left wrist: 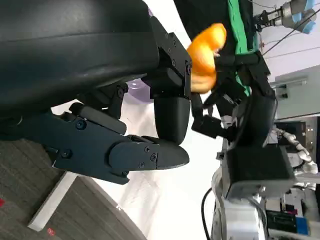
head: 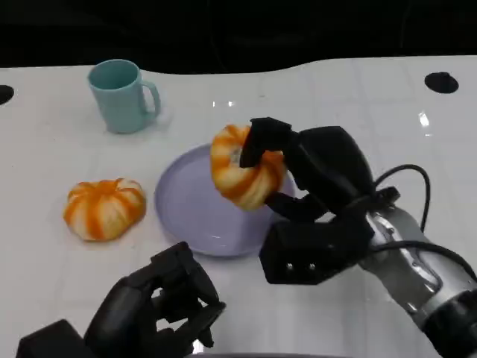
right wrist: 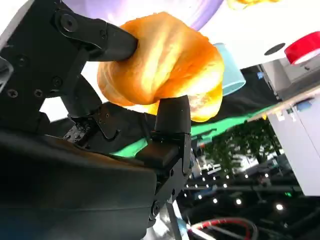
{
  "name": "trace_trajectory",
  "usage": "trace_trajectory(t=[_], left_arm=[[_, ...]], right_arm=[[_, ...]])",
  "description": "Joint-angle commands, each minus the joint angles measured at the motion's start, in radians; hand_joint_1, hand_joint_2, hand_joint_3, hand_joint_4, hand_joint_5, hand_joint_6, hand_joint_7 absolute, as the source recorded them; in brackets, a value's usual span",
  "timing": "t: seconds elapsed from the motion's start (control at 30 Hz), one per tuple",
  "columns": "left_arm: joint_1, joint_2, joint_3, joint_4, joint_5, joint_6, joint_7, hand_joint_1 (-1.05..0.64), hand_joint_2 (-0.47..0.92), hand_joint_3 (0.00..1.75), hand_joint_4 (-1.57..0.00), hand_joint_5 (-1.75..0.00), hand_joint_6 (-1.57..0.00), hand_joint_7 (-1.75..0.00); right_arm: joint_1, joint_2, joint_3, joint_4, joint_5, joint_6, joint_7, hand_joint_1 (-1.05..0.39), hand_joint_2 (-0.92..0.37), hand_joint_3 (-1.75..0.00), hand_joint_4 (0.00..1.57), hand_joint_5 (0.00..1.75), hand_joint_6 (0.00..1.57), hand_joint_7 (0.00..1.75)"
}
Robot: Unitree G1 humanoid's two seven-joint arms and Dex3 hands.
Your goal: Grasp the bread from the table and place it into the plate.
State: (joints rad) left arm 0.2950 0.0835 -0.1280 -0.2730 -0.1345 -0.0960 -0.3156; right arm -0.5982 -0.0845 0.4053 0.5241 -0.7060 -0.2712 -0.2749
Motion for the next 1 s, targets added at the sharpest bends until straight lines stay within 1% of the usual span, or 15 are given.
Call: trace_trajectory(t=[0.03,0.1,0.13,0.17,0.2,0.23,0.27,0.3,0.37,0.47,0.53,0.6,0.77,0.87,1.0], left_arm=[[0.01,0.005,-0.003,-0.022,-0.005,0.008,0.007,-0.54,0.92,0.36,-0.67,-1.75,-0.45,-1.73],[0.012,0.002,-0.004,-0.021,-0.011,0.006,0.004,-0.53,0.92,0.36,-0.66,-1.75,-0.45,-1.73],[0.012,0.002,-0.004,-0.021,-0.011,0.006,0.004,-0.53,0.92,0.36,-0.66,-1.75,-0.45,-1.73],[0.013,0.002,-0.005,-0.023,-0.01,0.008,0.005,-0.54,0.92,0.36,-0.66,-1.75,-0.45,-1.73],[0.014,0.002,-0.005,-0.024,-0.008,0.01,0.006,-0.54,0.92,0.36,-0.66,-1.75,-0.45,-1.73],[0.014,0.002,-0.006,-0.026,-0.006,0.011,0.006,-0.54,0.92,0.36,-0.66,-1.75,-0.45,-1.73],[0.015,0.003,-0.006,-0.026,-0.002,0.008,0.007,-0.54,0.92,0.36,-0.66,-1.75,-0.45,-1.73],[0.015,0.005,-0.006,-0.027,0.002,0.007,0.008,-0.54,0.92,0.36,-0.66,-1.75,-0.45,-1.73],[0.016,0.006,-0.006,-0.028,0.007,0.005,0.009,-0.55,0.92,0.36,-0.66,-1.75,-0.45,-1.73],[0.017,0.005,-0.005,-0.033,-0.001,0.014,0.007,-0.55,0.92,0.36,-0.65,-1.75,-0.45,-1.73],[0.019,0.005,-0.005,-0.034,-0.004,0.015,0.004,-0.55,0.92,0.36,-0.65,-1.75,-0.45,-1.73],[0.02,0.005,-0.005,-0.037,-0.008,0.017,0.003,-0.55,0.92,0.36,-0.65,-1.75,-0.45,-1.73],[0.016,0.004,-0.004,-0.036,0.001,0.021,0.009,-0.55,0.92,0.36,-0.65,-1.75,-0.45,-1.72],[0.011,0.005,-0.003,-0.027,0.002,0.018,0.007,-0.55,0.92,0.37,-0.66,-1.75,-0.46,-1.72],[0.006,0.002,0.002,-0.023,0.0,0.017,0.01,-0.54,0.92,0.37,-0.66,-1.75,-0.45,-1.72]], right_arm=[[-0.055,0.023,0.002,0.092,0.025,-0.013,-0.011,-0.12,-0.27,-1.36,0.98,1.75,0.75,1.69],[-0.066,0.035,-0.003,0.124,0.041,-0.011,0.0,-0.14,-0.29,-1.32,0.91,1.75,0.83,1.31],[-0.068,0.036,-0.005,0.131,0.049,-0.007,0.014,-0.15,-0.33,-1.21,0.86,1.66,0.86,1.09],[-0.069,0.034,-0.004,0.132,0.057,-0.001,0.039,-0.19,-0.42,-1.01,0.77,1.45,0.85,0.81],[-0.069,0.03,-0.002,0.131,0.062,0.003,0.056,-0.21,-0.5,-0.86,0.71,1.25,0.83,0.61],[-0.07,0.021,0.006,0.128,0.058,0.008,0.08,-0.22,-0.55,-0.76,0.69,1.14,0.84,0.48],[-0.072,0.012,0.015,0.123,0.048,0.019,0.106,-0.3,-0.62,-0.65,0.51,0.88,0.71,0.29],[-0.072,0.005,0.023,0.118,0.04,0.029,0.126,-0.34,-0.7,-0.52,0.43,0.71,0.64,0.19],[-0.068,-0.005,0.032,0.104,0.033,0.045,0.158,-0.42,-0.86,-0.26,0.32,0.48,0.54,0.05],[-0.051,-0.019,0.04,0.071,0.039,0.062,0.201,-0.51,-0.91,-0.18,0.21,0.42,0.44,0.01],[-0.038,-0.03,0.044,0.046,0.039,0.07,0.223,-0.53,-0.92,-0.19,0.09,0.59,0.42,0.0],[-0.025,-0.038,0.046,0.024,0.039,0.074,0.236,-0.55,-0.92,-0.2,0.04,0.66,0.4,0.0],[0.033,-0.076,0.033,-0.069,0.058,0.056,0.26,-0.57,-0.92,-0.23,0.04,0.73,0.41,0.01],[0.093,-0.11,0.003,-0.17,0.108,0.022,0.29,-0.56,-0.92,-0.23,0.07,0.76,0.43,0.02],[0.162,-0.133,-0.038,-0.285,0.18,0.001,0.327,-0.53,-0.92,-0.22,0.13,0.8,0.48,0.04]])
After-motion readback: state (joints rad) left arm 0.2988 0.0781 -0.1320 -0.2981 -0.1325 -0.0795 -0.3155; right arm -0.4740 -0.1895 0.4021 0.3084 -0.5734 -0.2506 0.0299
